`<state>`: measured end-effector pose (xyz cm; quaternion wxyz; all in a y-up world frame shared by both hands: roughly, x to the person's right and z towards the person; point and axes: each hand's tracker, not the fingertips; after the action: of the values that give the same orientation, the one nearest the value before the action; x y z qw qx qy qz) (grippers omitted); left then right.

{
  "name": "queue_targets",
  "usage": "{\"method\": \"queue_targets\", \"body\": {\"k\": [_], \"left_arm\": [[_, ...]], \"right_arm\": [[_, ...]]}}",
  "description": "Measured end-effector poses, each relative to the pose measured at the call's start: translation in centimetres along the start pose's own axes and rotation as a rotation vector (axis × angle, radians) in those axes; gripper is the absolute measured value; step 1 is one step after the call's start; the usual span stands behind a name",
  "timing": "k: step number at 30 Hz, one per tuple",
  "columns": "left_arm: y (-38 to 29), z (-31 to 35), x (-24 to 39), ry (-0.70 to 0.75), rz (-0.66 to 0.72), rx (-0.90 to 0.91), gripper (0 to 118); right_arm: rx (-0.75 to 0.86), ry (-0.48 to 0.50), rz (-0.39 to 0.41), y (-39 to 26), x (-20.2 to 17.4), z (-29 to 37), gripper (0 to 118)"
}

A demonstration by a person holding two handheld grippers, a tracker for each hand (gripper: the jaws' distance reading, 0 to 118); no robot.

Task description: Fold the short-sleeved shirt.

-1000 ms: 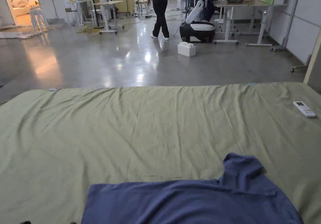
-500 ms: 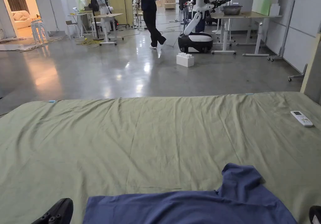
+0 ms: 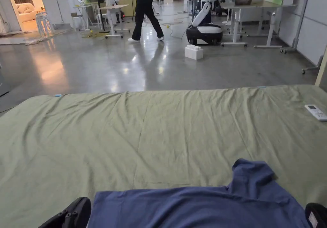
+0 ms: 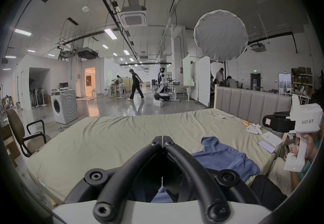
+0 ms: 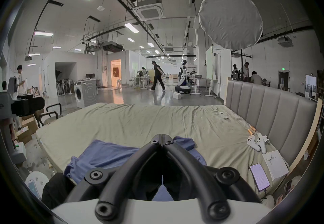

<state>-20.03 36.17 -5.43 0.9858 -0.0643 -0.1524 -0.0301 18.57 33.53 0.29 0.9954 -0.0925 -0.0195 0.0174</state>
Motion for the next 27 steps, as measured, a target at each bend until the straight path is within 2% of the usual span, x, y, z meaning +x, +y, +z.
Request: {"method": "queue_targets", "body": {"k": [3,4,5,7,11,12,13,14,15,17,20,23,25,26,27], "left_arm": [[-0.6,-2.8,-1.4,-0.004,0.016,-0.088,0],[-1.0,-4.3,-2.3,0.002,0.035,-0.114,0],[-1.5,-5.6,-3.1,-0.001,0.061,-0.147,0],[-2.8,-8.9,-5.1,-0.028,0.131,-0.184,0],[-6.5,-18.9,-9.1,-0.017,0.254,-0.433,1],[-7.7,-21.4,-9.8,-0.004,0.279,-0.509,17],[-8.9,-23.8,-10.6,0.008,0.292,-0.571,39],[-10.4,-26.2,-11.3,-0.020,0.311,-0.621,67],[-11.9,-28.3,-11.9,-0.041,0.354,-0.666,83],[-14.1,-31.3,-12.6,-0.022,0.427,-0.698,82],[-15.6,-34.8,-12.5,0.058,0.258,-0.725,81],[-17.1,-37.6,-12.9,0.127,0.273,-0.811,68],[-17.8,-38.3,-12.8,0.145,0.273,-0.818,65],[-18.2,-38.8,-12.6,0.137,0.261,-0.831,60],[-18.6,-38.9,-12.2,0.140,0.242,-0.861,50]], "right_arm": [[-0.037,0.020,-0.014,-0.9,0.1,-1.0,0],[-0.087,0.024,-0.052,-1.6,0.2,-1.5,0],[-0.057,0.017,-0.027,-1.7,0.2,-1.6,0],[-0.109,0.017,-0.044,-2.7,0.4,-2.1,0],[-0.211,0.027,-0.091,-5.2,1.6,-3.3,0],[-0.230,0.022,-0.102,-5.7,2.0,-3.6,0],[-0.250,0.017,-0.114,-6.2,2.4,-3.9,0],[-0.273,0.011,-0.126,-6.4,2.6,-4.1,0],[-0.280,0.005,-0.135,-6.8,3.0,-4.3,0],[-0.305,-0.007,-0.150,-7.4,3.7,-4.6,0],[-0.349,-0.050,-0.126,-8.3,4.7,-4.7,0],[-0.381,-0.071,-0.132,-8.9,5.3,-4.6,0],[-0.405,-0.081,-0.136,-9.3,5.8,-4.6,0],[-0.410,-0.087,-0.133,-9.3,5.9,-4.5,0],[-0.416,-0.093,-0.131,-9.5,5.9,-4.4,0]]}}
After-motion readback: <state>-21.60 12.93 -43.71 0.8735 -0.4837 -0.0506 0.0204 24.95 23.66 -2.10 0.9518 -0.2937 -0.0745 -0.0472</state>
